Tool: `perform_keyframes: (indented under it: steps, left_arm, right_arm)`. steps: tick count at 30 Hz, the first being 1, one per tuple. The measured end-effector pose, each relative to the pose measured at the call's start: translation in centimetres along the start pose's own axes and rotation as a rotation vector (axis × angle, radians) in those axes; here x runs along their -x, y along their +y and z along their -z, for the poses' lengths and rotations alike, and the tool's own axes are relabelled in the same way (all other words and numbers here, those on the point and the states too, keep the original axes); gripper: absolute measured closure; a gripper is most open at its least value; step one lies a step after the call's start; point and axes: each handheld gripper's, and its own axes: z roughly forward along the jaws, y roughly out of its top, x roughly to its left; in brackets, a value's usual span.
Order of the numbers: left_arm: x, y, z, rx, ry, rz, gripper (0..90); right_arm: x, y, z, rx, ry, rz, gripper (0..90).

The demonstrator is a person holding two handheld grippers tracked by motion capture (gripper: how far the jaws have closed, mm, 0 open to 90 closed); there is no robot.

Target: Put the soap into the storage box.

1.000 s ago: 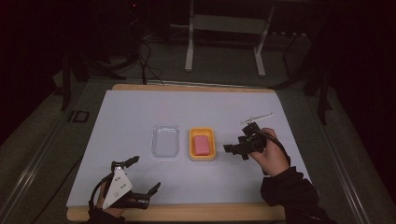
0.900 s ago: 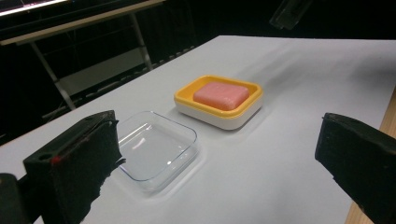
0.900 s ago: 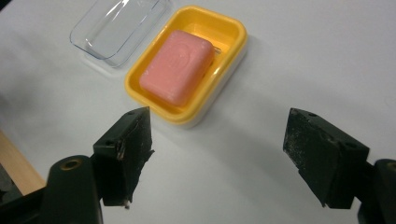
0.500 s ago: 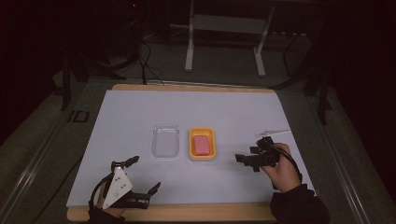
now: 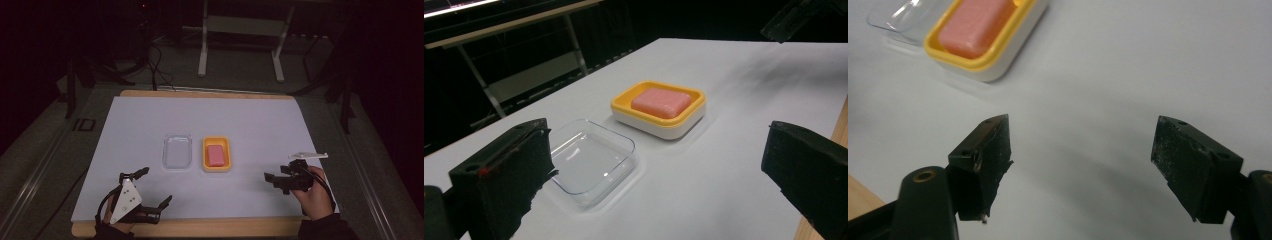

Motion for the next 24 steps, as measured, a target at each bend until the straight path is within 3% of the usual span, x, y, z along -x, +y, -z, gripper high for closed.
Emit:
perform_keyframes:
  steps: [5,13,24]
  left_arm:
    - [0.0,0.0,0.0,0.002,-0.001,0.000,0.6]
    - [0.0,0.0,0.1,0.003,-0.001,-0.001,0.6]
    - [0.1,0.1,0.1,0.006,-0.005,-0.003,0.6]
  right_arm:
    - [0.5,-1.2,0.4,0.005,-0.007,-0.025,24.0]
    - [0.8,-2.6,1.0,0.024,-0.053,-0.009,24.0]
    - [1.4,-4.4,0.8,-0.009,-0.051,-0.030,22.9]
